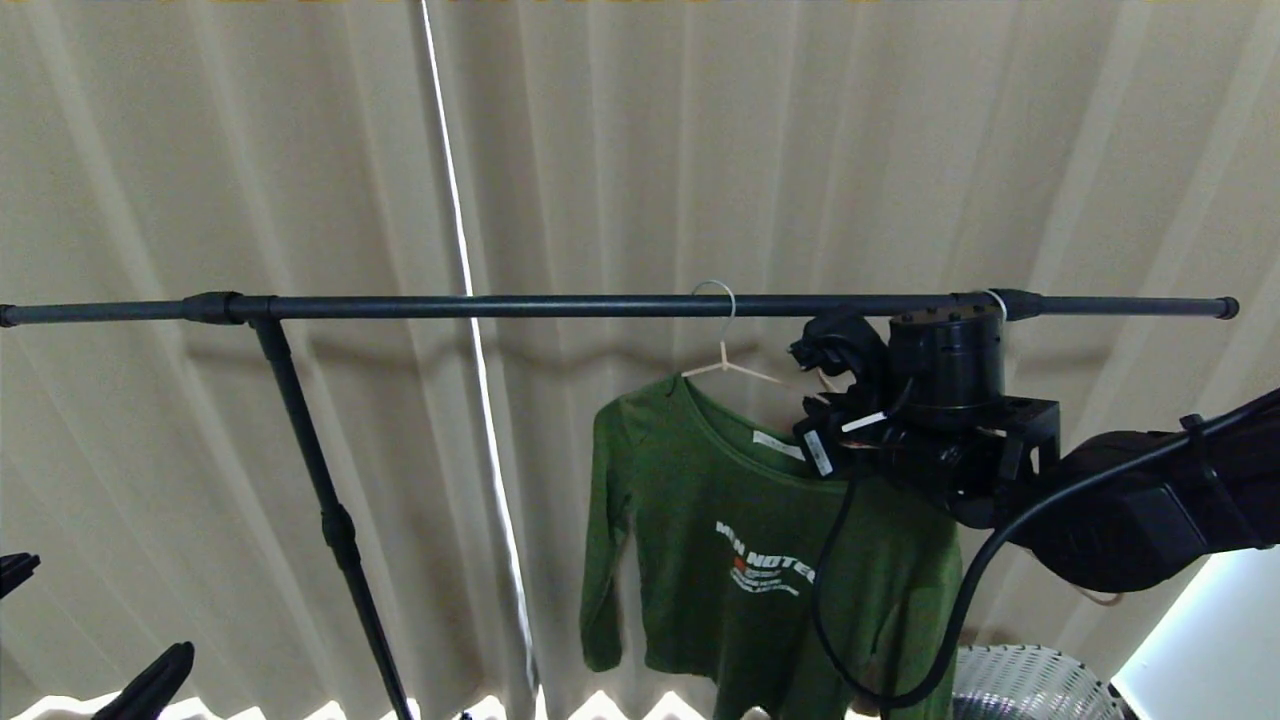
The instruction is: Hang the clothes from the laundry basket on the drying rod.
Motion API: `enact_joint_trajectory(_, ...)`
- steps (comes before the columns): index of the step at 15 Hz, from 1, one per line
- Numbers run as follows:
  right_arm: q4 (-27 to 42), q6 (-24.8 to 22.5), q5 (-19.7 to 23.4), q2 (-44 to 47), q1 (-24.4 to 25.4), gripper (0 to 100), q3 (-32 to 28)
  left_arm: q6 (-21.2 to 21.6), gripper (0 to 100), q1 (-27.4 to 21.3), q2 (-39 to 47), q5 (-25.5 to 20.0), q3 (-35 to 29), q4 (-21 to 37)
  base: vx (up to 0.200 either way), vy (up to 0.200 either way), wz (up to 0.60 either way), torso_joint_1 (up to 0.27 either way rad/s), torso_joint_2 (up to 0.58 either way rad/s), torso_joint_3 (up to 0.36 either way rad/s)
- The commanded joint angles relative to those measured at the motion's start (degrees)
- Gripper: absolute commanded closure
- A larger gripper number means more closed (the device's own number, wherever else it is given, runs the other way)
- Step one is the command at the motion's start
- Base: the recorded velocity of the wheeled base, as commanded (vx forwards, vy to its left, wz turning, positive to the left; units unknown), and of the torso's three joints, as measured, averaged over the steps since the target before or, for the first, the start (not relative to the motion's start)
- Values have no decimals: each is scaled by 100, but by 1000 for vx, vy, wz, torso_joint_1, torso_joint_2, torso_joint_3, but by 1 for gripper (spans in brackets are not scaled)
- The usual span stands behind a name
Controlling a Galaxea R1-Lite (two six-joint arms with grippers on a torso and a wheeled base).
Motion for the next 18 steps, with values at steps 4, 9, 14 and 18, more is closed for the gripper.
enact_joint_trajectory(4, 4, -3, -1, 24, 12, 100, 18, -1, 0, 0, 2, 1, -12, -3, 0, 0, 0, 0, 0, 0)
enact_joint_trajectory(9, -58, 6, 7, -55, 56, 0, 89, -1, 0, 0, 2, 1, -12, -3, 0, 0, 0, 0, 0, 0)
enact_joint_trajectory(14, -110, 559, 69, -662, 258, 0, 616, -1, 0, 0, 2, 1, -12, -3, 0, 0, 0, 0, 0, 0)
enact_joint_trajectory(18, -110, 1025, 306, -1409, 354, 0, 1047, -1, 0, 0, 2, 1, -21, -3, 0, 0, 0, 0, 0, 0)
